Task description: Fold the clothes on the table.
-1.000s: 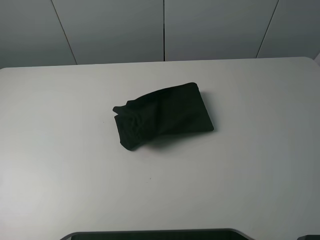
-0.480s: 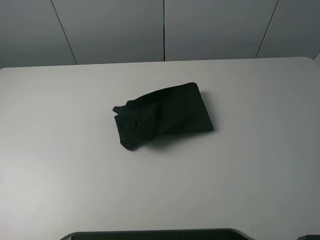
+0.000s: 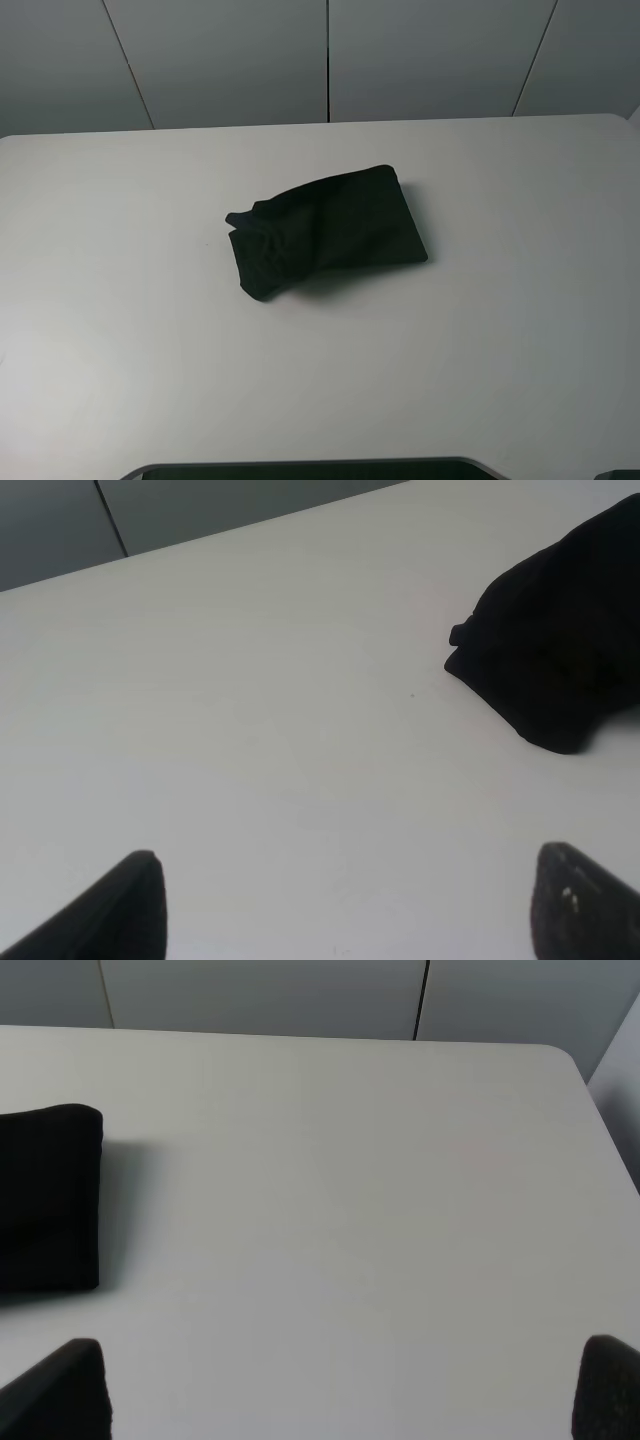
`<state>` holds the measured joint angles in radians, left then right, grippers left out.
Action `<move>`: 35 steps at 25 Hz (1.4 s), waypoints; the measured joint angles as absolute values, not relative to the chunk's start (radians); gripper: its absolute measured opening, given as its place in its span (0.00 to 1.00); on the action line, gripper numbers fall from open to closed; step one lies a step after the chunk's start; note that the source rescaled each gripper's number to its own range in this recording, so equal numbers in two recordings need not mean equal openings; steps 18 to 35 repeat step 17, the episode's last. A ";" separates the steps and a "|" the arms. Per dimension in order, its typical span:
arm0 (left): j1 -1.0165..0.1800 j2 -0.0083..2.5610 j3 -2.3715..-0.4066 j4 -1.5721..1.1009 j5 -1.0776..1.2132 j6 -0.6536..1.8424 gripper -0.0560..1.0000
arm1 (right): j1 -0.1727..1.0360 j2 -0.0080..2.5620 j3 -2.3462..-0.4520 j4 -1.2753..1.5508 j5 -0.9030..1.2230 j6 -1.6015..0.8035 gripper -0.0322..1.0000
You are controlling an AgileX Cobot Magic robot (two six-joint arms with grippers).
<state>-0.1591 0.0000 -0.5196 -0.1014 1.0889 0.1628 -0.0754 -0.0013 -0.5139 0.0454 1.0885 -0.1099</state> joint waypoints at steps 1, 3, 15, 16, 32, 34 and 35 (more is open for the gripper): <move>-0.159 0.000 -0.520 -0.101 1.089 0.163 0.95 | -0.075 -0.001 -0.514 0.045 1.088 -0.110 1.00; -0.159 0.000 -0.520 -0.101 1.089 0.163 0.95 | -0.075 -0.001 -0.514 0.045 1.088 -0.110 1.00; -0.159 0.000 -0.520 -0.101 1.089 0.163 0.95 | -0.075 -0.001 -0.514 0.045 1.088 -0.110 1.00; -0.159 0.000 -0.520 -0.101 1.089 0.163 0.95 | -0.075 -0.001 -0.514 0.045 1.088 -0.110 1.00; -0.159 0.000 -0.520 -0.101 1.089 0.163 0.95 | -0.075 -0.001 -0.514 0.045 1.088 -0.110 1.00; -0.159 0.000 -0.520 -0.101 1.089 0.163 0.95 | -0.075 -0.001 -0.514 0.045 1.088 -0.110 1.00; -0.159 0.000 -0.520 -0.101 1.089 0.163 0.95 | -0.075 -0.001 -0.514 0.045 1.088 -0.110 1.00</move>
